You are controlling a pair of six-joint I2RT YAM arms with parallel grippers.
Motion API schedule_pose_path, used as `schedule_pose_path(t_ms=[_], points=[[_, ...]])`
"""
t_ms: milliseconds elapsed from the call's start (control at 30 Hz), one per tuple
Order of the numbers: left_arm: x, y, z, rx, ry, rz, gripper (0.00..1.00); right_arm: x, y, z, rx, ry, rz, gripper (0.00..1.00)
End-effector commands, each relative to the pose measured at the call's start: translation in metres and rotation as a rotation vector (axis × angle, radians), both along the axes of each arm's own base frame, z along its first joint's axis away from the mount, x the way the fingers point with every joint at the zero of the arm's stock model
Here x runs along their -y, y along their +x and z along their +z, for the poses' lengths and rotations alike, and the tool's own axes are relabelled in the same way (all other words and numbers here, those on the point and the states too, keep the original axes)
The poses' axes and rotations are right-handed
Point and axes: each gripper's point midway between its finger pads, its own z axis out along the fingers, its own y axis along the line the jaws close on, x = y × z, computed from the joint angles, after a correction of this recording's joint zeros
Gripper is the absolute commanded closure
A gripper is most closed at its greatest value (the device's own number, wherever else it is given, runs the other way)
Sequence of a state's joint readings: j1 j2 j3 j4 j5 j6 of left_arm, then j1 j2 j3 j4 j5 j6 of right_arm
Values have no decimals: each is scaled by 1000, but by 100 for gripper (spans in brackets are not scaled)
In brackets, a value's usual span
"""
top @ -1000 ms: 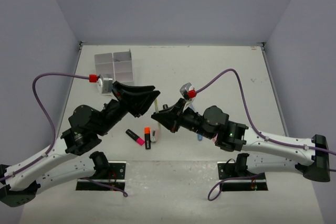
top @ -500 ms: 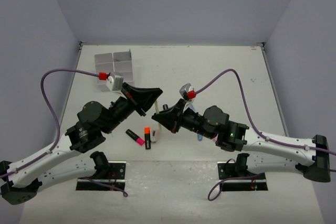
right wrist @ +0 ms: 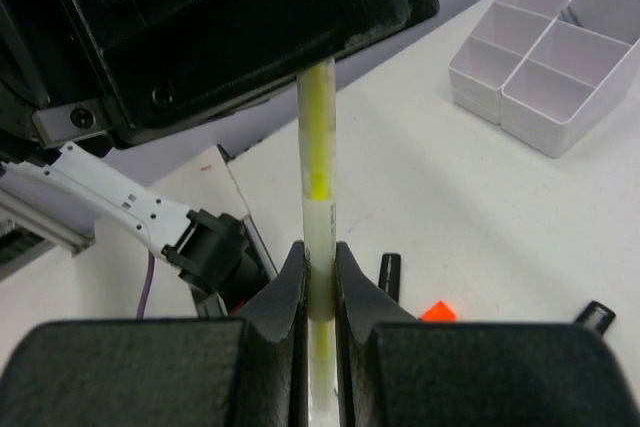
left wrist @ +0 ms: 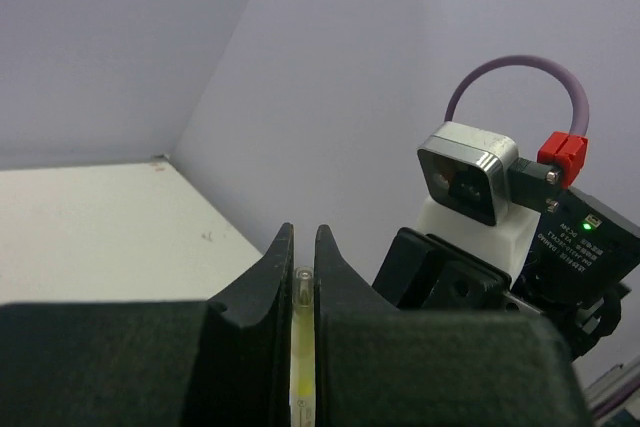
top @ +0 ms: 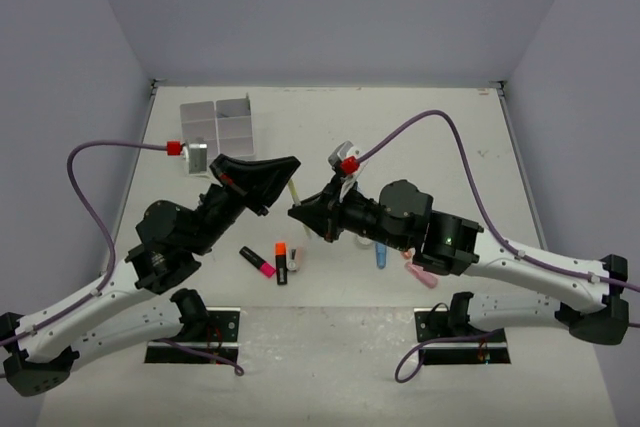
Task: Sort the stationery into containers
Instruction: Close the pen cap on the pen.
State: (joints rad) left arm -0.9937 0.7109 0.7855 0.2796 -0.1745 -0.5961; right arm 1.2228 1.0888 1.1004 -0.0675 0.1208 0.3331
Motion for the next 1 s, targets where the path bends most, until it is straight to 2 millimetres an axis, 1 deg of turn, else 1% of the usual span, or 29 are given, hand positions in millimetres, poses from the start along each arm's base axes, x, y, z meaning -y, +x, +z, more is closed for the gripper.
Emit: schedule_pose_path(t_ms=[0,33,67,167,200,233,300,333,367,400,433,467,500,533,600,633,767,867,967], points=[[35,-25,-90,-161,141,-203,100,29,42,147,172,309,-169,100],[36,-26,-90,-162,125,-212,100,29,45,159,182,323,-174,100],[37,-27,-93,-164,123,-219,100,28,47,166,187,328,-178,100],[38,-27,-95,-167,134,-214,100,23,50,173,190,318,-176,100],[36,-25,-92,-160,138,-197,100,22,50,171,188,313,-171,100],[32,-22,-86,-151,139,-174,100,19,49,158,178,293,-161,100],[15,-9,-73,-156,170,-62,100,12,41,114,141,239,-104,100],[4,-1,-73,-176,206,10,98,10,35,96,122,219,-76,100],[-1,1,-62,-164,214,33,92,10,31,78,104,207,-61,100],[-5,3,-63,-171,230,54,84,10,29,72,98,203,-53,100],[-8,5,-52,-153,240,72,77,8,23,58,83,191,-32,100],[-11,5,-41,-137,245,82,72,7,19,46,71,182,-17,100],[-11,6,-36,-138,255,86,72,7,17,41,67,171,-13,100],[-10,8,-33,-139,273,93,73,6,16,33,60,149,-5,100],[-10,10,-31,-151,303,103,89,5,17,26,66,119,-8,100],[-10,11,-31,-155,309,109,94,5,17,25,67,117,-11,100],[-11,12,-27,-150,309,113,100,5,16,19,90,79,4,100],[-7,14,-27,-155,345,114,100,7,18,13,108,48,-4,100],[-2,19,-30,-168,390,119,100,8,19,13,130,30,-3,100]])
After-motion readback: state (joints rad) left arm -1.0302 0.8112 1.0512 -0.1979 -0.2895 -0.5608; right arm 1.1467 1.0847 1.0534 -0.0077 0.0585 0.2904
